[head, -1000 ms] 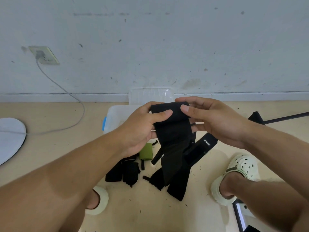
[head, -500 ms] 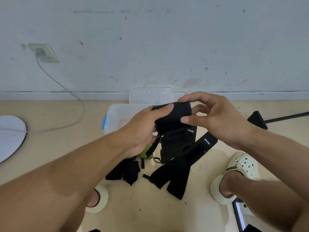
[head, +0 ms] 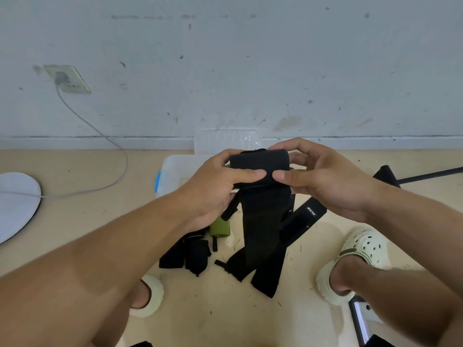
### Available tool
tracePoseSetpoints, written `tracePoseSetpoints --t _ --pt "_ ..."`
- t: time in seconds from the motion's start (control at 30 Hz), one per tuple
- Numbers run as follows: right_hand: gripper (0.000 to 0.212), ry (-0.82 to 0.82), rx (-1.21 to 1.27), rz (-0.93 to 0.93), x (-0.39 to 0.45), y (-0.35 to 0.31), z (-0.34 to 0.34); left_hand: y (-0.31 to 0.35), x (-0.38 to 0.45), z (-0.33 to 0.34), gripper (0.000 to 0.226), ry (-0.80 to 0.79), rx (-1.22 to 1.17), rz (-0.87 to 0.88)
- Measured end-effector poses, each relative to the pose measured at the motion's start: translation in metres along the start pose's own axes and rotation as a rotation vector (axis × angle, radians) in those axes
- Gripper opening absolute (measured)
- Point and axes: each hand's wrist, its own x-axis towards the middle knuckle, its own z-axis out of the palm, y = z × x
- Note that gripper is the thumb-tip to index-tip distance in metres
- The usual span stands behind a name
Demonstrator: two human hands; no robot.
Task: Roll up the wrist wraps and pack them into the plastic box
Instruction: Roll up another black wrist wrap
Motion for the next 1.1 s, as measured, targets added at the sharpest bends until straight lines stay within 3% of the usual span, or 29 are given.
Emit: tracePoseSetpoints --t 0.13,0.33,0.5,0.63,0.83,0.97,1.1 --pt "0.042 -0.002 -0.006 -0.055 -0.0013 0.0004 0.0012 0.0004 0.0011 -0.0016 0.062 -0.058 0.016 -0.03" --pt "0.044 -0.011 0.005 -0.092 -0.0015 0.0034 0.0021 0.0012 -0.0039 -0.0005 0.043 -0.093 0.186 -0.069" --pt "0.049 -0.069 0.017 -0.015 0.0008 0.003 0.0003 0.0017 -0.0057 0.0015 0.034 0.023 0.154 0.003" --pt "0.054 -0.088 0.089 0.055 0.0026 0.0037 0.0019 -0.0024 -0.003 -0.0031 0.046 0.056 0.226 0.069" --pt "0.048 -0.07 -0.001 0.067 0.0019 0.0037 0.0039 -0.0076 -0.0012 -0.0065 0.056 0.071 0.386 0.191" --pt "0.046 -0.031 -0.05 0.016 0.0008 0.0028 0.0039 -0.0065 0.0002 -0.0066 0.075 -0.004 0.324 0.095" --pt "0.042 -0.043 -0.057 -0.013 -0.0017 -0.0001 0.0049 -0.0023 -0.0019 -0.0047 0.078 -0.1 0.162 0.011"
